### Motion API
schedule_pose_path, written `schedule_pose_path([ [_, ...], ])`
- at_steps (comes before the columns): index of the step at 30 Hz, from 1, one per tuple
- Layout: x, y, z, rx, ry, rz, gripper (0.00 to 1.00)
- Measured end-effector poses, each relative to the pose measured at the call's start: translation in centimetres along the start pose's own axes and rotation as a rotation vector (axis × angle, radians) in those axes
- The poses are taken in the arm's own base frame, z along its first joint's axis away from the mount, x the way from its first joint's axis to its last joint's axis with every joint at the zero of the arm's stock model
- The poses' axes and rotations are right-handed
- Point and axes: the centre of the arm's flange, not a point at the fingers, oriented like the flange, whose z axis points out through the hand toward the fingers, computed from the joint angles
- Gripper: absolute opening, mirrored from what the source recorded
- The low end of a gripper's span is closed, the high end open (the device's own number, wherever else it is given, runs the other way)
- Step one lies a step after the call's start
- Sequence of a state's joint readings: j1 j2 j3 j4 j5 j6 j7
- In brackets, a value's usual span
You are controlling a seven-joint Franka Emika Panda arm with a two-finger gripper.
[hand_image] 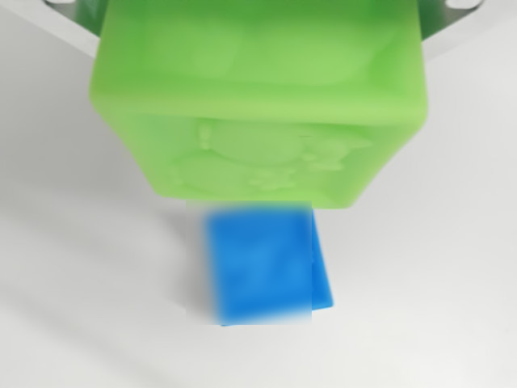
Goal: Stack cube
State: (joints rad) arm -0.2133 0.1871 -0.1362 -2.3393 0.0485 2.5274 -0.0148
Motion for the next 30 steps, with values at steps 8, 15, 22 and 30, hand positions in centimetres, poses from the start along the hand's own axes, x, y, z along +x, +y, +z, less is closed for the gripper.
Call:
schedule_pose_path([
  [8,0.7,-0.9,-0.3,0.000,0.000,-0.071,0.00],
  [15,1.4,-1.7,-0.5,0.001,0.000,-0.135,0.00],
  [22,2.0,-2.4,-0.7,0.001,0.001,-0.190,0.00],
  [30,2.0,-2.4,1.9,-0.005,-0.011,-0.198,0.00],
])
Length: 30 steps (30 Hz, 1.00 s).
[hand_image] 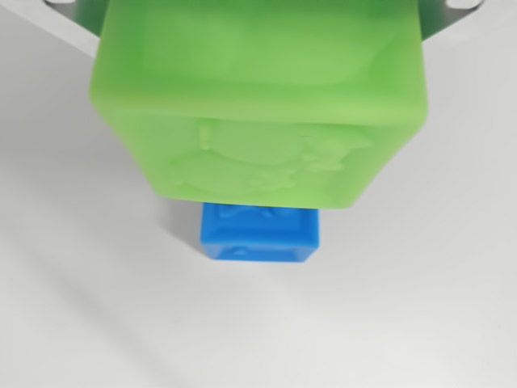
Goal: Stack cube
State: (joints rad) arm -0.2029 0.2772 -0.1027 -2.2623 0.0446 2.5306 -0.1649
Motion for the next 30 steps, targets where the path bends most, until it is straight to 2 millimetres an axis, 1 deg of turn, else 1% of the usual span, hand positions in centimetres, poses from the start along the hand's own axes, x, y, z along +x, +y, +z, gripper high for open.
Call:
schedule_pose_path([
  [14,0.0,0.0,3.6,-0.002,0.001,-0.003,0.00],
  [23,-0.1,-0.1,5.4,-0.002,0.000,-0.003,0.00],
  [30,0.0,-0.1,6.3,-0.002,0.001,-0.004,0.00],
])
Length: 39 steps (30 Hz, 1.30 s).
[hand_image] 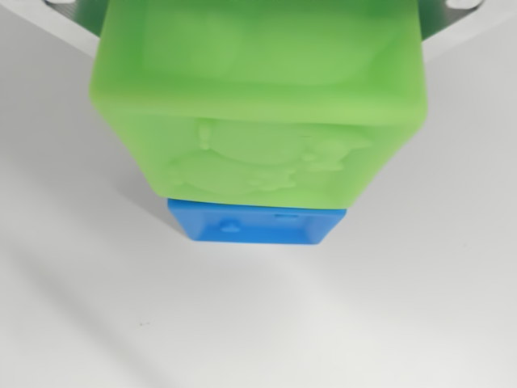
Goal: Stack cube
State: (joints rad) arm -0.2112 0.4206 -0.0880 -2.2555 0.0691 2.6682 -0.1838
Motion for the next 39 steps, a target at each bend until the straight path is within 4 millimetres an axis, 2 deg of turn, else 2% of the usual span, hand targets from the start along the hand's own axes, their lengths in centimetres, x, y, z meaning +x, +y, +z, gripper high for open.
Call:
schedule_pose_path([
  [10,0.00,-0.01,0.59,0.000,0.000,0.000,0.00],
  [11,0.01,-0.01,0.59,0.000,0.001,0.000,1.00],
  [39,0.02,-0.01,0.58,0.000,0.001,0.000,1.00],
])
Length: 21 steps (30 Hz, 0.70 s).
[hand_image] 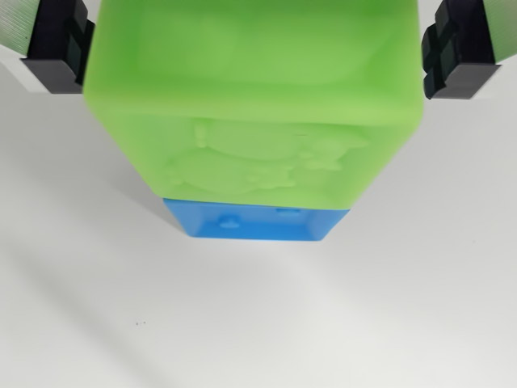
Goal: Stack cube
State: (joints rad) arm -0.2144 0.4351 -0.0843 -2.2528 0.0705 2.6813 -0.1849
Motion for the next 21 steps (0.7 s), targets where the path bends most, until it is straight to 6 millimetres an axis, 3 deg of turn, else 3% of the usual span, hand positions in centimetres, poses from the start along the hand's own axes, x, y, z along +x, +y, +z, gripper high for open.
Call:
schedule_pose_path([
  [11,0.0,0.0,-0.2,0.000,0.000,0.000,1.00],
  [21,0.1,0.0,-2.2,0.002,0.004,0.000,1.00],
])
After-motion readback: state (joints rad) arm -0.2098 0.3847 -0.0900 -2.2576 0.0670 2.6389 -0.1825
